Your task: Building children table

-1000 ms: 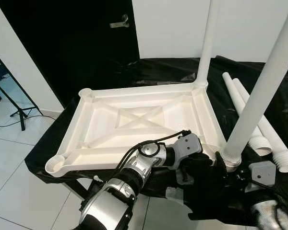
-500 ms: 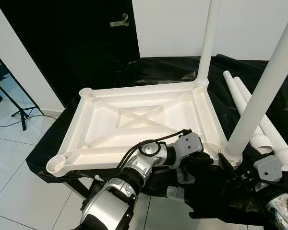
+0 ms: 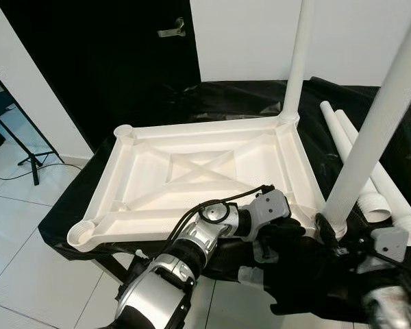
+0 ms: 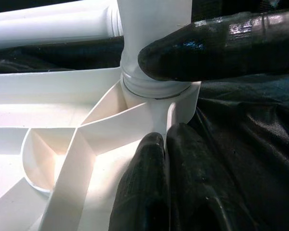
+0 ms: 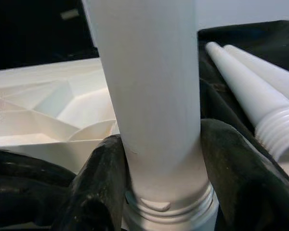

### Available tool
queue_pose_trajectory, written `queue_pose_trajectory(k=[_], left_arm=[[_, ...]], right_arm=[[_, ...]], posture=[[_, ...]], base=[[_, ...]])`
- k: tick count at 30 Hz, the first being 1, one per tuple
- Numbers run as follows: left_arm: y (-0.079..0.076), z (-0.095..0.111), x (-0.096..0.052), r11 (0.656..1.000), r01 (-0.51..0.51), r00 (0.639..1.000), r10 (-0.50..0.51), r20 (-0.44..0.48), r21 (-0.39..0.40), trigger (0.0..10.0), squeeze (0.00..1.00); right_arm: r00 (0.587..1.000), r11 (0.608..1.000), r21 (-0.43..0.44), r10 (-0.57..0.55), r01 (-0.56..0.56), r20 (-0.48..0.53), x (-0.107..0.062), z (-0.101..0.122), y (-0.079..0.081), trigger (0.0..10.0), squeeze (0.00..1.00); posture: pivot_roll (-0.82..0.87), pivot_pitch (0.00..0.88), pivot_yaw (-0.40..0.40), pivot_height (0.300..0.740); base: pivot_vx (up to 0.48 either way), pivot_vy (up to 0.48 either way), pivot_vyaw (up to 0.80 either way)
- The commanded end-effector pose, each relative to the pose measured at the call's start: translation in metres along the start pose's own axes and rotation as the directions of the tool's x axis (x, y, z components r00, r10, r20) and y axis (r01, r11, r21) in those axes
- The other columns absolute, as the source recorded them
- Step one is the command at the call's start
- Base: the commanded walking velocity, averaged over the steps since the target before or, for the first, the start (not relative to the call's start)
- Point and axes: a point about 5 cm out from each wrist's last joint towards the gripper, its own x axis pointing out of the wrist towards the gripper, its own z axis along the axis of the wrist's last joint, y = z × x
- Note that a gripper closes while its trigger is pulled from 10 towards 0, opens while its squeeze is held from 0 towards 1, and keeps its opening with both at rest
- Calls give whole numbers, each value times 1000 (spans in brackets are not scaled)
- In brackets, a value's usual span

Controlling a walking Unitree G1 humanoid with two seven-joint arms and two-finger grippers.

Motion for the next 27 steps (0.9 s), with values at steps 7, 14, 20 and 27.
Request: queue_pose_trajectory(k=[7,14,20,27], left_arm=[[-29,-58,-4,982,-26,978,-14,-206,-188,10000,0],[-29,-57,-3,982,-28,979,-12,-205,-187,10000,0],[-29,-56,-1,983,-22,979,-17,-204,-183,10000,0],[-28,-55,-1,983,-27,979,-11,-205,-183,10000,0]], right_arm=[[992,993,-63,-101,96,-72,-14,-11,5,0,0],[996,996,-76,-55,49,-73,-8,-12,2,10000,0],[974,973,-73,216,-220,-65,7,-10,3,10000,722],[924,912,-152,380,-381,-41,11,-3,-3,10000,0]], posture=[[18,0,83,740],[10,0,85,740],[-2,0,97,740],[9,0,86,740]], base=[[0,0,0],[0,0,0],[0,0,0],[0,0,0]])
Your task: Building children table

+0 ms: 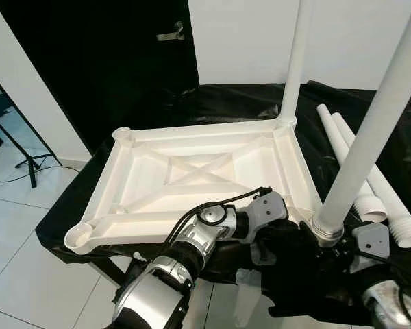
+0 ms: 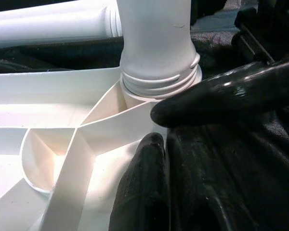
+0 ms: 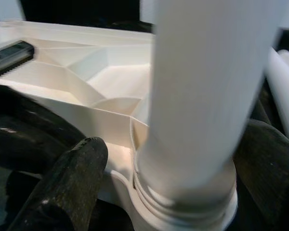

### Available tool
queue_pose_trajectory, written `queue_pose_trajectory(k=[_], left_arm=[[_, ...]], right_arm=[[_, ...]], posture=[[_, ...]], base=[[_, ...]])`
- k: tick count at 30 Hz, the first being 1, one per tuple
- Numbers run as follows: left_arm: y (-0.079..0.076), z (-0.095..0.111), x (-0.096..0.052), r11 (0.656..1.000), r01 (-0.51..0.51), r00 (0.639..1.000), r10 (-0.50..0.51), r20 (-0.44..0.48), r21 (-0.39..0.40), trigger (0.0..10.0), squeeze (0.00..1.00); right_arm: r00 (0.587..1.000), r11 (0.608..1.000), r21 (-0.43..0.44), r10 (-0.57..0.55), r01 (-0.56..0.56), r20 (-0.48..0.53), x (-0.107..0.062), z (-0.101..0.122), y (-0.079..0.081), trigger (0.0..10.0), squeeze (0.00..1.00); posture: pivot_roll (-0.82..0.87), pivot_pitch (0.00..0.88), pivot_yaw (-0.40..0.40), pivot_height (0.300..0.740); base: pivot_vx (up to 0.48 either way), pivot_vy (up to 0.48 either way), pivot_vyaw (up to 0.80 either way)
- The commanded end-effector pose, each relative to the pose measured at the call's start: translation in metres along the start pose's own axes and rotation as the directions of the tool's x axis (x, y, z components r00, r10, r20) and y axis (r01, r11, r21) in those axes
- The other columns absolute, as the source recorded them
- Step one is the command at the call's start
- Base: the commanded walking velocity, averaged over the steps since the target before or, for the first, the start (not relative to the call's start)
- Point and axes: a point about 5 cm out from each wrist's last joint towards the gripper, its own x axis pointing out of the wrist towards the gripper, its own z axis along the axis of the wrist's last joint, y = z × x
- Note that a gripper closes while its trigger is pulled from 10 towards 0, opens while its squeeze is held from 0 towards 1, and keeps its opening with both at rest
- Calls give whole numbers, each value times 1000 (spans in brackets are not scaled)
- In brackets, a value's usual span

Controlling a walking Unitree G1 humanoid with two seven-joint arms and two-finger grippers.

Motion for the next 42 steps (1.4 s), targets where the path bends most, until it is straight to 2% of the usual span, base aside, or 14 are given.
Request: queue_pose_trajectory(k=[1,9,10,11,21,26,28,29,31,32,33,35,38,42], left_arm=[[-27,-54,-1,984,-28,978,-8,-206,-175,10000,0],[-29,-57,-2,984,-28,978,-10,-209,-178,10000,0],[-29,-57,-2,983,-29,978,-10,-209,-180,10000,0],[-29,-57,-2,983,-29,978,-9,-208,-181,10000,0],[-32,-58,-1,983,-20,978,-18,-206,-184,10000,0],[-32,-58,-1,983,-19,978,-20,-207,-184,10000,0],[-30,-57,-2,983,-23,978,-15,-208,-181,10000,0],[-30,-57,-2,983,-23,978,-15,-208,-181,10000,0],[-29,-56,-2,983,-28,978,-11,-209,-179,10000,0],[-29,-57,-2,983,-28,978,-10,-208,-180,10000,0],[-29,-57,-2,983,-28,978,-10,-208,-180,10000,0],[-30,-58,-3,983,-24,977,-15,-212,-180,10000,0],[-30,-59,-4,983,-19,976,-20,-215,-180,10000,0],[-31,-59,-3,984,-15,976,-25,-215,-180,10000,0]], right_arm=[[998,998,6,58,-58,18,2,-1,6,10000,0],[990,990,-48,138,-136,43,8,3,-11,10000,0],[987,986,-54,157,-155,35,8,3,-14,8510,0],[983,983,-50,180,-179,27,7,2,-18,0,0],[959,960,-14,280,-281,-40,-2,-9,-19,0,0],[973,974,45,226,-224,-51,-2,-14,-18,0,0],[1000,990,139,-6,9,-26,-4,-13,-8,0,0],[1000,990,139,-6,9,-26,-4,-13,-8,0,0],[973,959,164,-229,232,-37,-12,-14,2,0,0],[957,943,160,-288,290,-41,-15,-14,6,0,0],[957,943,160,-288,290,-41,-15,-14,6,0,0],[924,912,151,-380,382,-39,-19,-12,8,0,0],[895,883,144,-445,446,-40,-20,-10,7,0,0],[880,871,132,-474,474,-37,-19,-8,8,0,0]], posture=[[9,0,86,740],[15,0,80,740],[17,0,79,740],[17,0,80,740],[10,0,85,740],[11,0,87,740],[17,0,82,740],[17,0,82,740],[24,0,84,740],[23,0,85,740],[23,0,85,740],[20,0,89,740],[13,0,91,740],[11,0,91,740]], base=[[0,0,0],[0,0,0],[0,0,0],[0,0,0],[0,0,0],[0,0,0],[0,0,0],[0,0,0],[0,0,0],[0,0,0],[0,0,0],[0,0,0],[0,0,0],[0,0,0]])
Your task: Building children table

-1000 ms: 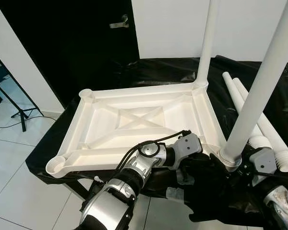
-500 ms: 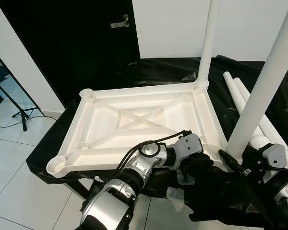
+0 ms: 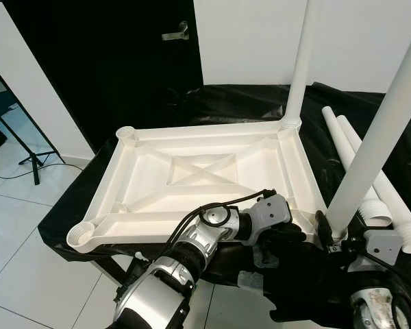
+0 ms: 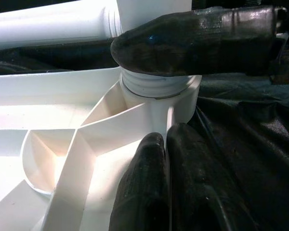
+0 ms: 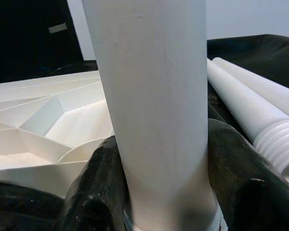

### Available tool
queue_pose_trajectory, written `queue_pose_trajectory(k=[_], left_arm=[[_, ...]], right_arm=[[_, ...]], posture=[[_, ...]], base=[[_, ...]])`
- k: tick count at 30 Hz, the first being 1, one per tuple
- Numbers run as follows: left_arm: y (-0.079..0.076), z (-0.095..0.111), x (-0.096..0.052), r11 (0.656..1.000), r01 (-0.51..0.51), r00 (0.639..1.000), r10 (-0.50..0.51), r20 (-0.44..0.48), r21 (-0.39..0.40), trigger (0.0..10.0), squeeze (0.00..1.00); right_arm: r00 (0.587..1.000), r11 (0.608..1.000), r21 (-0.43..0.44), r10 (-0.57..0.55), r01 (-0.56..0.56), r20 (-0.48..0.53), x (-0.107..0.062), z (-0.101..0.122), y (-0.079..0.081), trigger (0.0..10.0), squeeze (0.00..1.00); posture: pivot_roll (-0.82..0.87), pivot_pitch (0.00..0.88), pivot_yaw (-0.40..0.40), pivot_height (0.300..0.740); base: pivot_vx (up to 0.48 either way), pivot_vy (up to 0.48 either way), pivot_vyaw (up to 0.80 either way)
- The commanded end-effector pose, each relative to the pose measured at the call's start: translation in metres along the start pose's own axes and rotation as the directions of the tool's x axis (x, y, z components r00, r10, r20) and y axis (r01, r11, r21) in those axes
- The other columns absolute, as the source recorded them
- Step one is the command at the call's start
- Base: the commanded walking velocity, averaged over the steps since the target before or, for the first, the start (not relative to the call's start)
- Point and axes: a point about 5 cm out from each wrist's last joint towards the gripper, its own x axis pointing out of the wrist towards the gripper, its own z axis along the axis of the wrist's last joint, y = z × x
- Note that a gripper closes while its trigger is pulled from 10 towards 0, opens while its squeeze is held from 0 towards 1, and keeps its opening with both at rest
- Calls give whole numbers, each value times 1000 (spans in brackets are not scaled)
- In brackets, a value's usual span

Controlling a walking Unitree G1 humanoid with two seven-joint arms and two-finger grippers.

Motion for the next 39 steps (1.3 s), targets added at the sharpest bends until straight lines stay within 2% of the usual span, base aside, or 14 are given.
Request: queue_pose_trajectory(k=[1,2,4,6,7,11,12,13,14,26,27,28,29,39], left_arm=[[-30,-60,-5,979,-32,978,-11,-208,-201,10000,0],[-30,-60,-5,979,-32,978,-11,-208,-201,10000,0],[-29,-58,-3,979,-30,979,-12,-204,-200,10000,0],[-29,-58,-3,979,-30,979,-12,-204,-200,10000,0],[-29,-57,-2,979,-30,979,-11,-203,-200,10000,0],[-29,-57,-2,979,-30,979,-11,-203,-200,10000,0],[-30,-57,-2,979,-30,979,-11,-203,-200,10000,0],[-30,-57,-2,979,-30,979,-11,-203,-200,10000,0],[-29,-58,-3,979,-35,979,-7,-204,-202,10000,0],[-28,-57,-3,978,-43,979,1,-202,-204,10000,0],[-28,-58,-4,978,-43,979,1,-202,-204,10000,0],[-28,-58,-4,978,-43,979,1,-202,-204,10000,0],[-28,-58,-4,978,-44,979,1,-204,-204,10000,0],[-28,-61,-7,978,-43,977,-1,-211,-205,10000,0]], right_arm=[[995,996,-41,-85,83,-47,-9,-6,-11,0,0],[995,996,-41,-85,83,-47,-9,-6,-11,0,0],[997,997,-54,-49,46,-59,-8,-7,-5,8118,0],[997,997,-54,-49,46,-59,-8,-7,-5,8118,0],[998,998,-57,-22,19,-59,-7,-8,-4,10000,651],[998,998,-57,-22,19,-59,-7,-8,-4,10000,651],[998,999,-50,0,-3,-68,-4,-11,-7,10000,1000],[998,999,-50,0,-3,-68,-4,-11,-7,10000,1000],[997,998,-34,49,-51,-64,1,-11,-16,10000,0],[917,912,-101,398,-398,-18,18,3,-16,10000,0],[900,896,-86,435,-435,-24,18,3,-14,6510,0],[900,896,-86,435,-435,-24,18,3,-14,6510,0],[876,873,-76,482,-482,-25,16,3,-11,0,0],[819,818,-63,564,-571,-103,9,-7,-13,0,0]], posture=[[11,0,91,740],[11,0,91,740],[9,0,88,740],[9,0,88,740],[9,0,87,740],[9,0,87,740],[12,0,84,740],[12,0,84,740],[15,0,79,740],[20,0,84,740],[20,0,84,740],[20,0,84,740],[21,0,86,740],[23,0,91,740]], base=[[0,0,0],[0,0,0],[0,0,0],[0,0,0],[0,0,0],[0,0,0],[0,0,0],[0,0,0],[0,0,0],[0,0,0],[0,0,0],[0,0,0],[0,0,0],[0,0,0]])
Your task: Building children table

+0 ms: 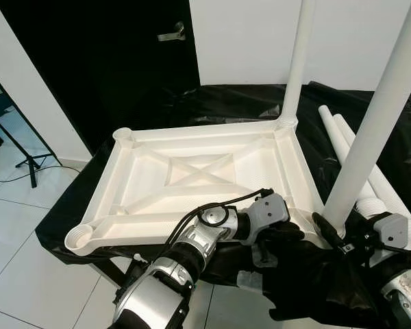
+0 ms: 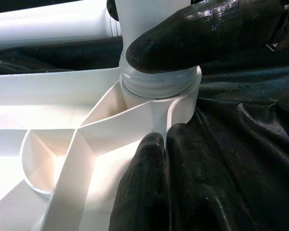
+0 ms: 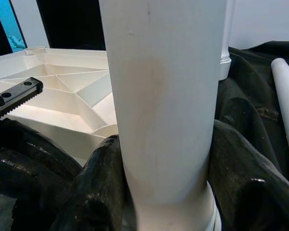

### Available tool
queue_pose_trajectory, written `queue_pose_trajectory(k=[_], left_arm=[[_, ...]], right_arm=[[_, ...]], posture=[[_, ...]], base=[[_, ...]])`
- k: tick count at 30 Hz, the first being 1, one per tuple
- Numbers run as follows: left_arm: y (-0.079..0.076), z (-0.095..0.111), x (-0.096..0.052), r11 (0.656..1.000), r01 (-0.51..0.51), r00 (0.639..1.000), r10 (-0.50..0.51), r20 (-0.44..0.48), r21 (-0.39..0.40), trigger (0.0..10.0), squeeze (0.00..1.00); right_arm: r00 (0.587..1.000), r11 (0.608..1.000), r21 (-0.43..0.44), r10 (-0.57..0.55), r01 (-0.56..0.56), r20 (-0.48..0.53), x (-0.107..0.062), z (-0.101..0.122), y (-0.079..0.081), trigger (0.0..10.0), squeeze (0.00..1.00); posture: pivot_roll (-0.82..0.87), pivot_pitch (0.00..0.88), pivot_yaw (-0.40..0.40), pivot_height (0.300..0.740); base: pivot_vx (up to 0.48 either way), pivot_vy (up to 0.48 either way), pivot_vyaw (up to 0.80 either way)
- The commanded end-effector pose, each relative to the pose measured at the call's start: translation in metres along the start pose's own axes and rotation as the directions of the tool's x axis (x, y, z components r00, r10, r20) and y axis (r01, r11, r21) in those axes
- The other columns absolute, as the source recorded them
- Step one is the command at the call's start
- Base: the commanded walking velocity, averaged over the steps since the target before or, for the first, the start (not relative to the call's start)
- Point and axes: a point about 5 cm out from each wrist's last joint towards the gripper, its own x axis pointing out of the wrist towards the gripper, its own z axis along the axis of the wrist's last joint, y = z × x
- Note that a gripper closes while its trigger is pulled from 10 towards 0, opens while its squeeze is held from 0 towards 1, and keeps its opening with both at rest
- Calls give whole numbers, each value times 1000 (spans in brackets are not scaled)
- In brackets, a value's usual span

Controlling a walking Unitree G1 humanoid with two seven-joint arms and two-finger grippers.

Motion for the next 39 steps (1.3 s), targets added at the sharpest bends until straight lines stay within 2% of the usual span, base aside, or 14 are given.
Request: queue_pose_trajectory(k=[1,4,7,14,18,20,21,23,26,27,30,32,33,39], left_arm=[[-29,-59,-5,981,-31,977,-12,-215,-193,10000,0],[-29,-59,-5,981,-31,977,-12,-215,-193,10000,0],[-28,-60,-6,981,-31,976,-11,-216,-189,10000,0],[-26,-60,-9,982,-36,975,-5,-221,-184,10000,0],[-25,-59,-9,984,-36,975,-5,-224,-177,10000,0],[-25,-59,-8,984,-33,975,-7,-222,-176,10000,0],[-25,-58,-8,984,-31,975,-9,-221,-175,10000,0],[-25,-57,-6,984,-30,976,-8,-218,-173,10000,0],[-25,-56,-6,985,-30,976,-9,-217,-172,10000,0],[-25,-56,-5,985,-29,977,-9,-215,-172,10000,0],[-25,-55,-5,985,-29,977,-9,-214,-173,10000,0],[-25,-55,-4,984,-28,977,-10,-213,-174,10000,0],[-26,-55,-4,984,-28,977,-10,-213,-175,10000,0],[-26,-55,-4,983,-32,977,-6,-211,-178,10000,0]], right_arm=[[993,996,31,81,-79,-80,-3,-14,14,0,0],[993,996,31,81,-79,-80,-3,-14,14,0,0],[984,983,112,-132,145,-120,-4,-20,27,0,0],[935,933,84,-343,350,-86,-2,-14,36,0,0],[808,809,17,-585,588,-67,-10,-11,22,0,0],[798,797,43,-599,602,-73,-9,-12,21,0,0],[796,793,64,-600,605,-80,-8,-12,22,10000,0],[860,856,85,-507,510,-60,-1,-8,29,10000,0],[880,876,81,-472,475,-51,1,-7,31,10000,0],[908,904,79,-418,419,-35,3,-5,33,10000,1000],[933,930,68,-360,361,-21,5,-3,33,10000,1000],[950,949,51,-312,312,-11,6,-2,29,10000,894],[962,962,14,-273,273,3,8,1,20,10000,0],[978,975,-79,-209,209,6,10,4,-3,10000,0]], posture=[[26,0,92,740],[26,0,92,740],[40,0,91,740],[44,0,94,740],[37,0,98,740],[31,0,98,740],[30,0,98,740],[22,0,101,740],[22,0,101,740],[20,0,100,740],[18,0,99,740],[17,0,97,740],[17,0,95,740],[20,0,93,740]], base=[[0,0,0],[0,0,0],[0,0,0],[0,0,0],[0,0,0],[0,0,0],[0,0,0],[0,0,0],[0,0,0],[0,0,0],[0,0,0],[0,0,0],[0,0,0],[0,0,0]])
